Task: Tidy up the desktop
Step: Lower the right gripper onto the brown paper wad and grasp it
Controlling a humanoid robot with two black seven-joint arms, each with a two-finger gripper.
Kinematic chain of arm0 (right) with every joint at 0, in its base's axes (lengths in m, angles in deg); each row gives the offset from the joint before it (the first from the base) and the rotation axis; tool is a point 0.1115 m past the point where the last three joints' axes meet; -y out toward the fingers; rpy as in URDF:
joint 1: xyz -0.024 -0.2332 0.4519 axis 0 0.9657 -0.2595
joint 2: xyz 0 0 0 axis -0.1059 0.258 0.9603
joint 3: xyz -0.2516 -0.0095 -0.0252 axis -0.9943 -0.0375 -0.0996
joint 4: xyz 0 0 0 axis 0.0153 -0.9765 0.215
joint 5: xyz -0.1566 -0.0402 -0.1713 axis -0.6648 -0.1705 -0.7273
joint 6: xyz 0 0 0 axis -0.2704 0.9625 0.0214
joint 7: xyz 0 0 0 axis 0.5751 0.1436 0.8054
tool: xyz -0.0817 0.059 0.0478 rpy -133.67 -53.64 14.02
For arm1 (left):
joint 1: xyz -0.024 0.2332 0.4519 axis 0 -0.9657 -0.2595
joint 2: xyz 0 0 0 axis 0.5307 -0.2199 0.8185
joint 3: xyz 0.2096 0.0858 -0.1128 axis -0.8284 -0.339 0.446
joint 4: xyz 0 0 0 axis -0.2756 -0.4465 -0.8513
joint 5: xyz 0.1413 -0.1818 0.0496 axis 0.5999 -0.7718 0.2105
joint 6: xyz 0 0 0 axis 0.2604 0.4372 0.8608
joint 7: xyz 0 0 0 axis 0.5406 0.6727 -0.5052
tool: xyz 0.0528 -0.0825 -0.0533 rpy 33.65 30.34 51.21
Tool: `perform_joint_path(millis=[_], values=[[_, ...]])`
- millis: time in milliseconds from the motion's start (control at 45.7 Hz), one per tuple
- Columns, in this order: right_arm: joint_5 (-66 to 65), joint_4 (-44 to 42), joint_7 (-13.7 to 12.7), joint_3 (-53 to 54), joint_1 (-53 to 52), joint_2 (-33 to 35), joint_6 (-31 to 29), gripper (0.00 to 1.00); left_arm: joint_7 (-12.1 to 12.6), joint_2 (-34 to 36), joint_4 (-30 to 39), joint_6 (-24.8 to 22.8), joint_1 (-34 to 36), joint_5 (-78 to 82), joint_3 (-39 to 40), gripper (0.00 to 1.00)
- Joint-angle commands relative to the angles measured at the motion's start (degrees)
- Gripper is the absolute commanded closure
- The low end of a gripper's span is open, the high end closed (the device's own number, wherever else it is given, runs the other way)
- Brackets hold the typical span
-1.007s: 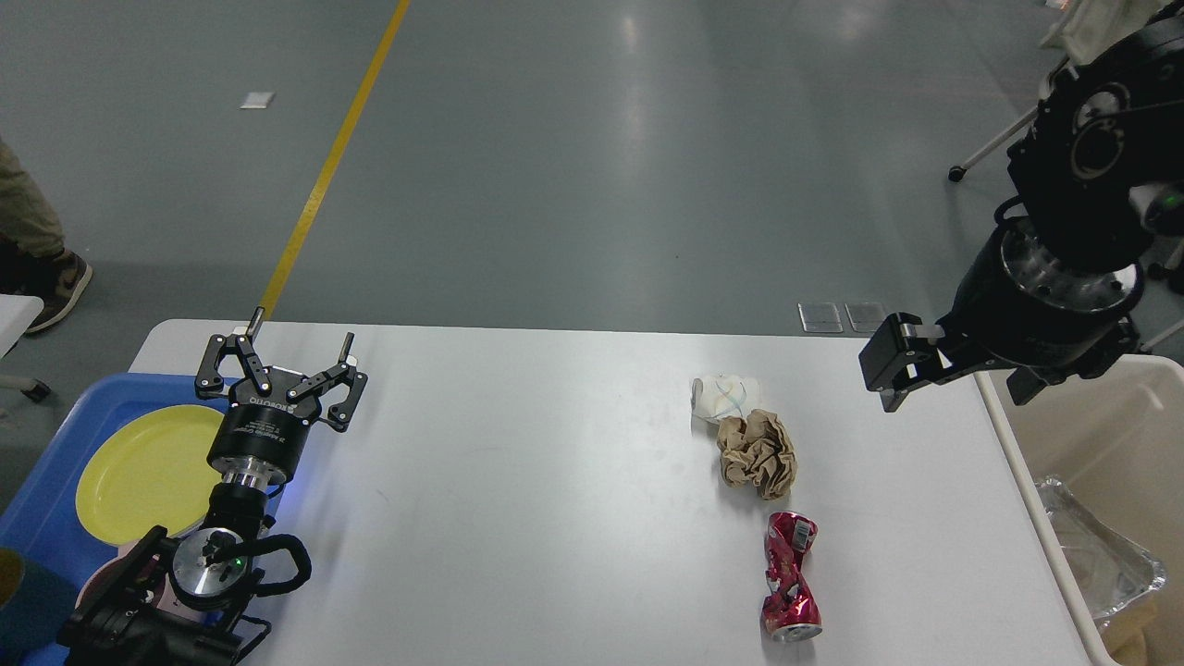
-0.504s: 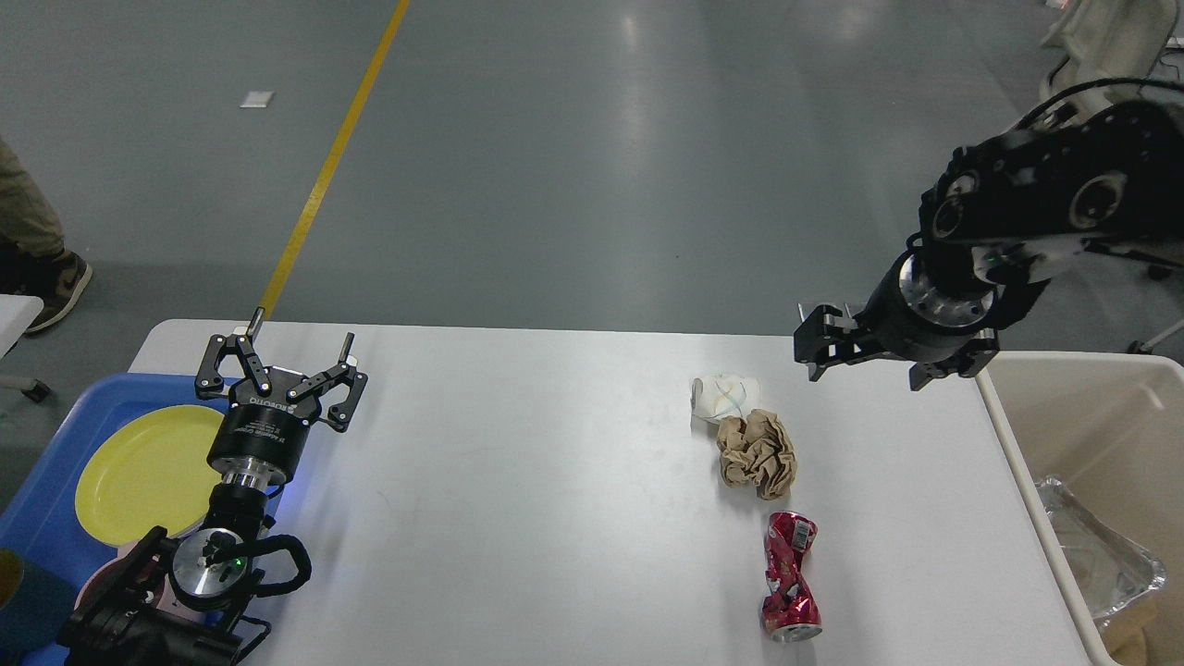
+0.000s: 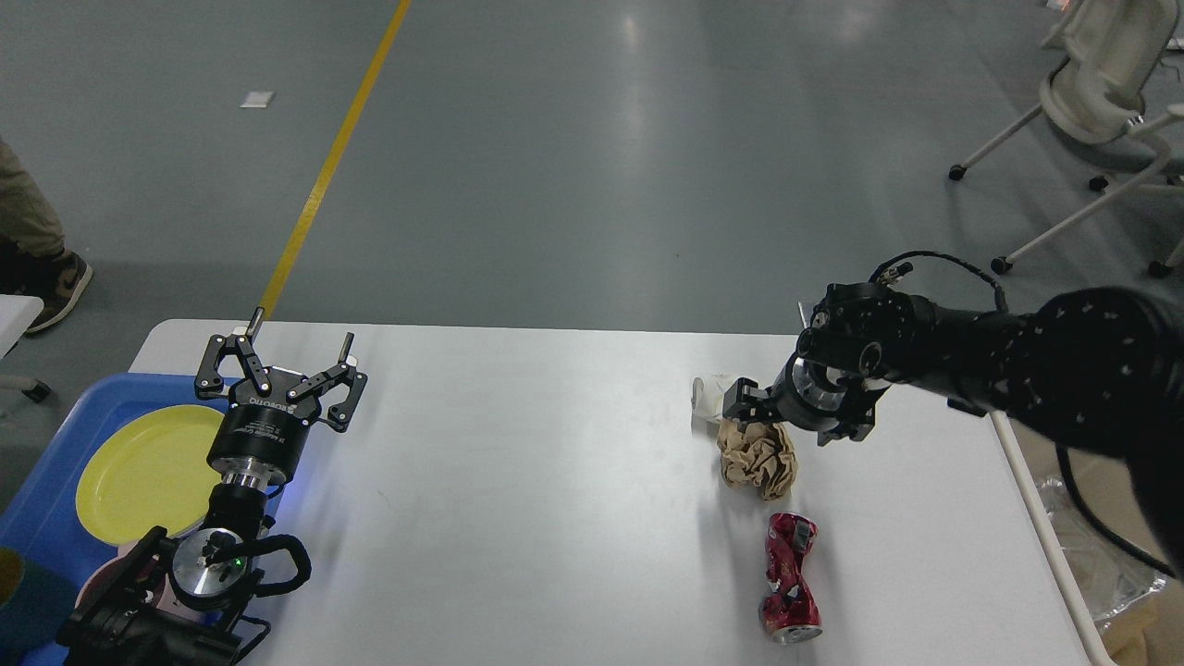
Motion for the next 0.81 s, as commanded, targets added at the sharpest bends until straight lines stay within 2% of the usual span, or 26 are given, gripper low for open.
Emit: perform_joint_path(millis=[0,241,525,569,635,679,788], values=[[-0.36,-4.86,0.02,1.59,3.99,-1.58,1.47,0.00,-0.01,0.00,0.00,0.00,0.00,0.00,0.00,0.04],[-1.06,-10.66,0.02,1.41,11.89,-4.39,7.53,0.00,-0.01,0.00,0.00,0.00,0.00,0.00,0.00,0.04],[-1.33,-12.69,0.11,1.68,13.83,-4.83,8.94,0.00,-0.01,0.00,0.00,0.00,0.00,0.00,0.00,0.04],[-1.24,-12.60,0.02,1.85,13.75,-4.74,9.64,0.04,-0.01,0.00,0.00,0.00,0.00,0.00,0.00,0.04],[-1.15,-12.34,0.02,1.85,13.75,-4.66,10.69,0.13,-0.01,0.00,0.00,0.00,0.00,0.00,0.00,0.04],[-0.98,-12.25,-0.06,1.94,13.75,-4.57,11.13,0.23,-0.01,0.00,0.00,0.00,0.00,0.00,0.00,0.04],[-0.63,-11.90,-0.24,2.29,13.48,-4.83,10.79,0.73,0.08,0.00,0.00,0.00,0.00,0.00,0.00,0.04]])
